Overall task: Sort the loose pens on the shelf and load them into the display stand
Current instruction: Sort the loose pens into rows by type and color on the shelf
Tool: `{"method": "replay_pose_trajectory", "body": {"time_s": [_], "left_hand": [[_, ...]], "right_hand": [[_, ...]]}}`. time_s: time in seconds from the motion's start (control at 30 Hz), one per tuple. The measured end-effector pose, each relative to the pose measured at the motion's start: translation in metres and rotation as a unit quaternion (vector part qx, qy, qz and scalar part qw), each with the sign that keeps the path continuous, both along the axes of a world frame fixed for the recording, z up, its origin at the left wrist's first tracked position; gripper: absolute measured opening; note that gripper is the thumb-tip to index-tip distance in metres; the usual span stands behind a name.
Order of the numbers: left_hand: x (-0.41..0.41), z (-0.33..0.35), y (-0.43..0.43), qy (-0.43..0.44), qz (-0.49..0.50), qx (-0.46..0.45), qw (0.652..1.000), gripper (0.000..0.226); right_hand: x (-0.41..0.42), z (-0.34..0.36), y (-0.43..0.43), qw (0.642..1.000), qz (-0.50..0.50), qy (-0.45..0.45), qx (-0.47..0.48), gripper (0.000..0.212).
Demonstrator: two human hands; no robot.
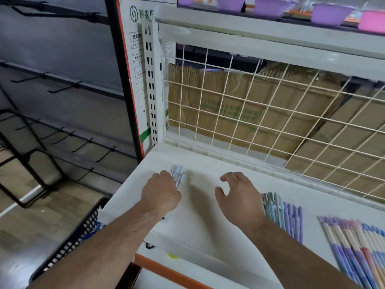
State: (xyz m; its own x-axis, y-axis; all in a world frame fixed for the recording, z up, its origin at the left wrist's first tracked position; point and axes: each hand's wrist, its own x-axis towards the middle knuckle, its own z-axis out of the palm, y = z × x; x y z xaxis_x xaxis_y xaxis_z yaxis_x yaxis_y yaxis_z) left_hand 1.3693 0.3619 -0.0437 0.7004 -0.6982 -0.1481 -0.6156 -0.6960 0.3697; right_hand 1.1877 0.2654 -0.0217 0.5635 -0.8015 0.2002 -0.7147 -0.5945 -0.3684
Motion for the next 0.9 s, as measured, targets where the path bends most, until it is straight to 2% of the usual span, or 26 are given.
{"method": "replay_pose_trajectory", "body": {"time_s": [0.13,0.3,0.47,0.53,0.57,0.6,0.63,0.7,0.73,0.8,0.9], "left_hand": [[-0.007,0.005,-0.009,0.005,-0.022,0.027,0.999,0.024],[-0.026,0.001,-0.018,-0.083,-0.074,0.066,0.992,0.021],[-0.041,0.006,-0.027,-0.089,-0.13,0.103,0.982,0.02],[-0.046,0.008,-0.032,-0.015,-0.135,0.072,0.988,0.011],[-0.052,0.011,-0.035,0.056,-0.129,0.04,0.989,0.007],[-0.059,0.014,-0.038,0.147,-0.114,-0.001,0.982,0.013],[-0.067,0.018,-0.041,0.256,-0.086,-0.046,0.962,0.018],[-0.088,0.027,-0.044,0.469,-0.022,-0.126,0.874,0.017],[-0.098,0.032,-0.045,0.536,-0.005,-0.147,0.831,0.014],[-0.115,0.038,-0.048,0.597,-0.001,-0.162,0.785,0.011],[-0.136,0.041,-0.054,0.642,-0.009,-0.17,0.747,0.014]], "right_hand": [[0.0,-0.001,-0.003,1.0,0.0,0.015,0.02,0.031],[-0.004,-0.002,-0.006,0.999,-0.01,0.006,0.045,0.028],[-0.019,-0.001,-0.006,0.998,-0.019,0.015,0.058,0.024],[-0.027,0.0,-0.005,0.997,-0.028,0.003,0.071,0.022],[-0.031,0.002,-0.005,0.996,-0.035,-0.013,0.085,0.019],[-0.034,0.003,-0.005,0.993,-0.044,-0.032,0.103,0.015],[-0.038,0.004,-0.006,0.99,-0.052,-0.055,0.12,0.01],[-0.048,0.005,-0.006,0.981,-0.065,-0.096,0.154,0.002],[-0.054,0.007,-0.006,0.977,-0.07,-0.112,0.168,0.007],[-0.065,0.011,-0.007,0.967,-0.078,-0.145,0.192,0.01],[-0.087,0.02,-0.007,0.949,-0.089,-0.188,0.235,0.006]]}}
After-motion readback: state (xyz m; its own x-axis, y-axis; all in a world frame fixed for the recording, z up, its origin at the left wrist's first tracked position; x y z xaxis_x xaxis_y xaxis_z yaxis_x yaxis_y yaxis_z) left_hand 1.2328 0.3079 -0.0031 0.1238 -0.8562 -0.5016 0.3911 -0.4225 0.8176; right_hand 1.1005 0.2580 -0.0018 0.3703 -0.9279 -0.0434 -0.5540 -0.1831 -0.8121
